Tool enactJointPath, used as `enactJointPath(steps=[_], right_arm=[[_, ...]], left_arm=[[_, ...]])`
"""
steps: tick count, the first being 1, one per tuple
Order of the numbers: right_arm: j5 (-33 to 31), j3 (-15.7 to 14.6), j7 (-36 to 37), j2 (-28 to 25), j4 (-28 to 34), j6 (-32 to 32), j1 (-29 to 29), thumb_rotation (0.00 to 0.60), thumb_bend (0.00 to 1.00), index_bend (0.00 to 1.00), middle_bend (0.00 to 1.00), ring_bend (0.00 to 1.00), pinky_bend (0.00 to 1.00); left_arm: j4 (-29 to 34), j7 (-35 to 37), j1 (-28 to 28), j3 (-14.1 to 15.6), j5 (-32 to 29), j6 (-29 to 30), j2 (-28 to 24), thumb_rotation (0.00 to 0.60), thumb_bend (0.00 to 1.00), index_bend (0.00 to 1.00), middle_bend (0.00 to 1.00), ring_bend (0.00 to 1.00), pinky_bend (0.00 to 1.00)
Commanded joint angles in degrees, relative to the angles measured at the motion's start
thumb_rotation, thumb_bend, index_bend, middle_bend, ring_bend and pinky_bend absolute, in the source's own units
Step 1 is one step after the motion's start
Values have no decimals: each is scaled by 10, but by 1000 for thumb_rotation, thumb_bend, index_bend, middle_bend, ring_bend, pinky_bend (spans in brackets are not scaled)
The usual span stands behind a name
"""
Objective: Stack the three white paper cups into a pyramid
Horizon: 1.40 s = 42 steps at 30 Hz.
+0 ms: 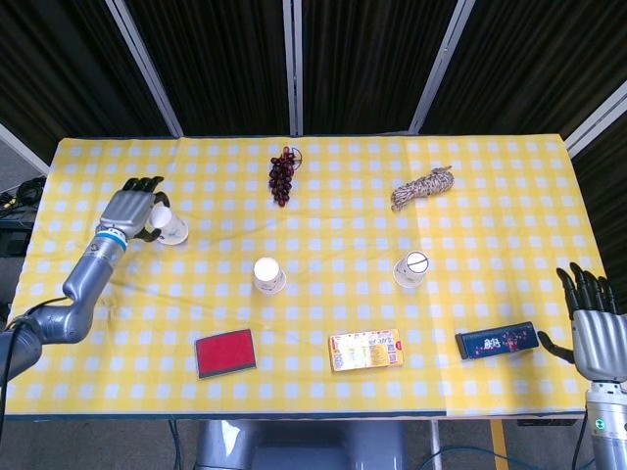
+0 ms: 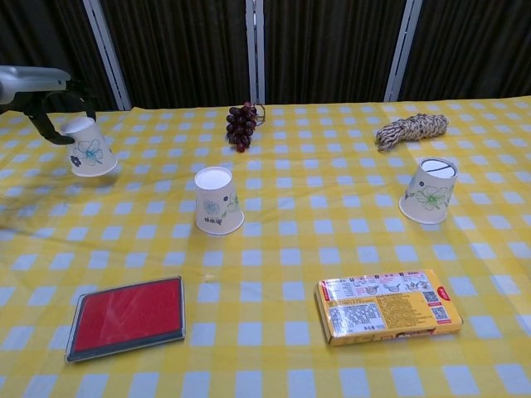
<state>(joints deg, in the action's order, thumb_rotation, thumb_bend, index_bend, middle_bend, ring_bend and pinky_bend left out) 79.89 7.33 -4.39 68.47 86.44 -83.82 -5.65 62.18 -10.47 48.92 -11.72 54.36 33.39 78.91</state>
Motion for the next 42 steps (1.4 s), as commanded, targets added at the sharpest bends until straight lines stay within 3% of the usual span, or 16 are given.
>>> enactJointPath(steps=[1, 6, 11, 22, 33, 36, 40, 42], right_arm=[[1, -1, 1, -1, 1, 1, 0, 600, 82, 39, 0, 0, 60], [2, -1, 5, -4, 4, 0, 1, 600, 83, 39, 0, 0, 61], [4, -1, 12, -7, 7, -3, 3, 600, 83, 39, 0, 0, 61], [6, 1, 31, -16, 7, -12, 8, 600, 83, 38, 0, 0, 60], [8, 0, 42, -22, 9, -18, 14, 600, 83, 39, 0, 0, 61], [9, 0, 41, -22, 10, -19, 14, 600, 83, 39, 0, 0, 61], [12, -2, 38, -22, 12, -20, 15, 600, 83, 38, 0, 0, 60], [12, -2, 37, -22, 12, -20, 15, 600, 82, 38, 0, 0, 60]], left_arm=[[89, -5, -10, -3, 29, 44, -43, 600, 397, 390, 0, 0, 0], [193, -32, -11, 7, 49, 70, -67, 600, 397, 388, 0, 0, 0], [241, -71, -3, 23, 59, 84, -50, 600, 397, 393, 0, 0, 0], [234, -157, 38, 38, -10, 91, 30, 600, 397, 401, 0, 0, 0], [219, -209, 62, 49, -66, 112, 69, 600, 395, 372, 0, 0, 0], [220, -216, 64, 52, -72, 119, 72, 600, 373, 289, 0, 0, 0], [228, -213, 62, 55, -69, 129, 69, 600, 312, 55, 0, 0, 0], [233, -210, 59, 55, -66, 133, 66, 600, 306, 10, 0, 0, 0]])
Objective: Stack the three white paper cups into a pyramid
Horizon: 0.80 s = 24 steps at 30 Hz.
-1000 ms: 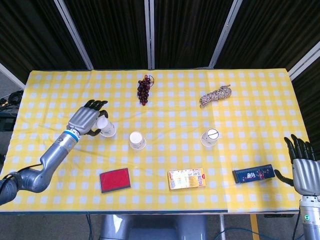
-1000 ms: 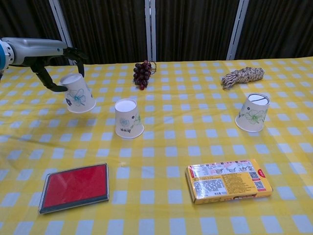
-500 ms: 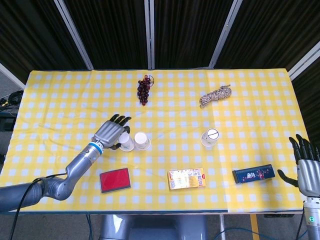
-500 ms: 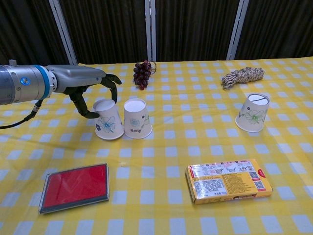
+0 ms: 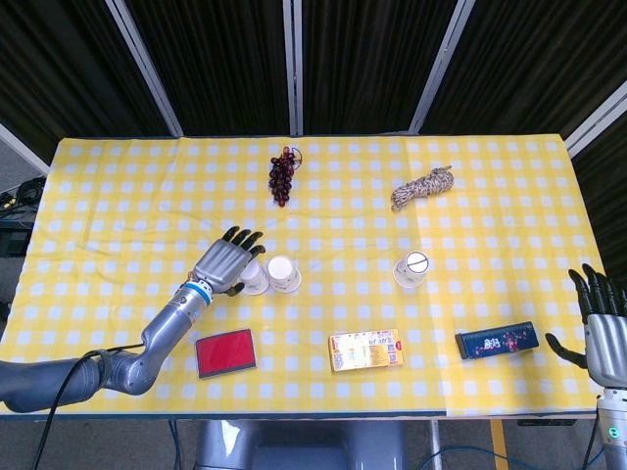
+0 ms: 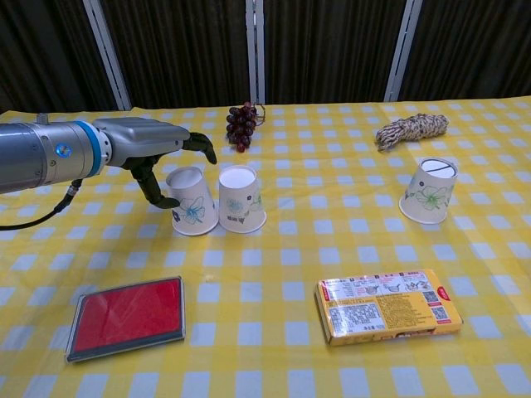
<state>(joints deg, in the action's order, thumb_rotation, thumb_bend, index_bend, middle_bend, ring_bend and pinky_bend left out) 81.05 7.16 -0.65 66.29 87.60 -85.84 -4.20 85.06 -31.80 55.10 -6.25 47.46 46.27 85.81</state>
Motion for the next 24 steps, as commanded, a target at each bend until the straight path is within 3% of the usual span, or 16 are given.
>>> enactJointPath(steps=[1, 12, 24], right_arm=[[0, 0, -2, 1, 0, 0, 0, 600, 82, 38, 0, 0, 60], [-1, -2, -14, 5, -2, 4, -1, 600, 83, 38, 0, 0, 60], [-8, 14, -59, 15, 21, 53, -45, 600, 83, 100, 0, 0, 60]], left_arm=[[8, 6, -5, 0, 6, 7, -7, 600, 305, 1, 0, 0, 0], [88, 72, -75, 16, 84, 92, -83, 600, 305, 0, 0, 0, 0], [113, 155, -244, 89, 216, 306, -147, 600, 304, 0, 0, 0, 0]])
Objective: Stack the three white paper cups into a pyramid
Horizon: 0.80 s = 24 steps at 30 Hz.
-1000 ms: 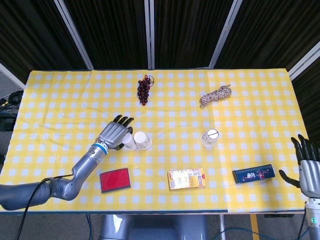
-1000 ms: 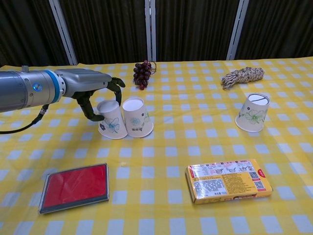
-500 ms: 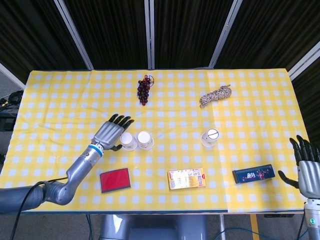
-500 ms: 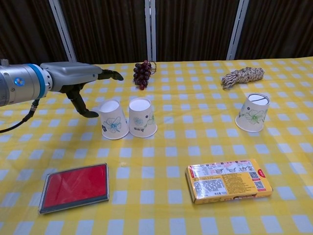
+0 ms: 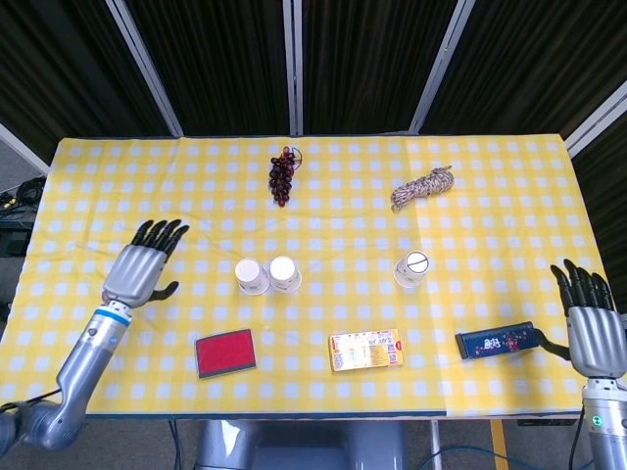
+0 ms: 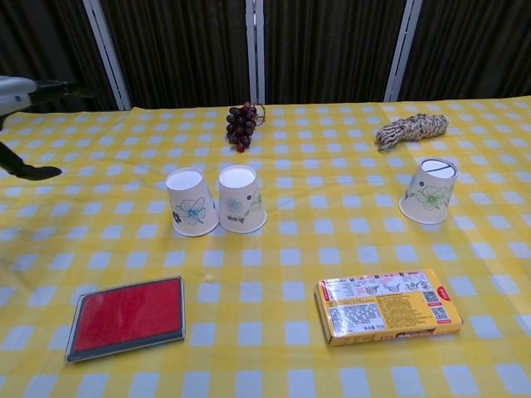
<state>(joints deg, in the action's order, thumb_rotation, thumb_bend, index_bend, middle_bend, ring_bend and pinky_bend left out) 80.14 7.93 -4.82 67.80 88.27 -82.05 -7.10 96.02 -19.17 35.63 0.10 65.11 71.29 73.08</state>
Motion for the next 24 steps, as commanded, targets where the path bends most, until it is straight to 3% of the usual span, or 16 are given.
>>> enactJointPath(steps=[1, 9, 13, 18, 24], right_arm=[[4, 11, -31, 0, 24, 26, -29, 600, 84, 106, 0, 0, 61], [-48, 48, -122, -3, 96, 140, -117, 600, 90, 139, 0, 0, 68], [-145, 72, -175, 3, 115, 230, -176, 600, 90, 151, 0, 0, 68], [-248, 83, -226, 27, 94, 287, -232, 600, 93, 186, 0, 0, 76], [-306, 87, -242, 56, 61, 296, -266, 600, 109, 208, 0, 0, 80]], left_arm=[[1, 36, -64, 31, 49, 73, -23, 600, 305, 0, 0, 0, 0], [-6, 82, -106, 32, 77, 109, -41, 600, 305, 0, 0, 0, 0], [-10, 99, -113, 28, 88, 106, -49, 600, 305, 0, 0, 0, 0], [-12, 111, -118, 22, 98, 96, -53, 600, 305, 0, 0, 0, 0], [-15, 111, -121, 17, 104, 84, -53, 600, 304, 0, 0, 0, 0]])
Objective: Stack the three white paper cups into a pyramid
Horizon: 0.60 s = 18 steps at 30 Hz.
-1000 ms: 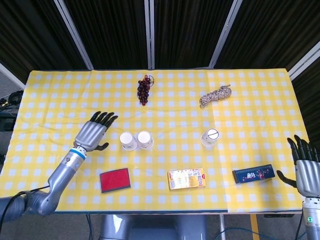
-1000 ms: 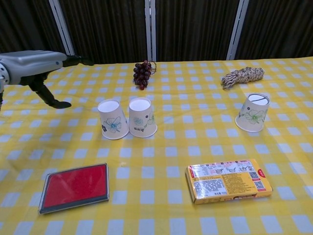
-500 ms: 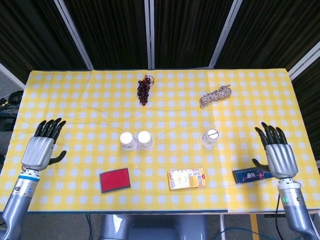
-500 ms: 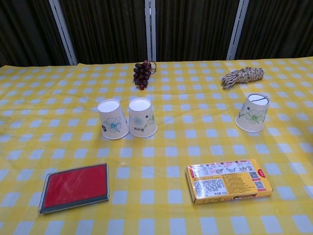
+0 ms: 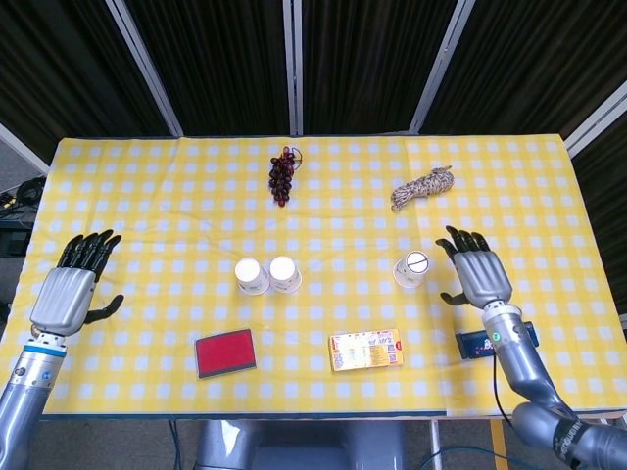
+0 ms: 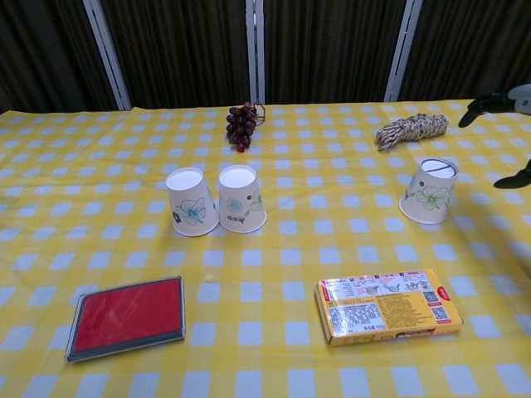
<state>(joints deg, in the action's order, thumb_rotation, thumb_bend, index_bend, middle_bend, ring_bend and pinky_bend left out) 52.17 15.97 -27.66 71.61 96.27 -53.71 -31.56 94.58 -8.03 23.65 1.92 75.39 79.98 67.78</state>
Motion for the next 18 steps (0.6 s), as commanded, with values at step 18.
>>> enactJointPath(steps=[18], right_arm=[[-136, -18, -37, 30, -71, 68, -92, 600, 147, 273, 0, 0, 80]], left_arm=[[-5, -14, -8, -22, 3, -31, 6, 600, 304, 0, 0, 0, 0]])
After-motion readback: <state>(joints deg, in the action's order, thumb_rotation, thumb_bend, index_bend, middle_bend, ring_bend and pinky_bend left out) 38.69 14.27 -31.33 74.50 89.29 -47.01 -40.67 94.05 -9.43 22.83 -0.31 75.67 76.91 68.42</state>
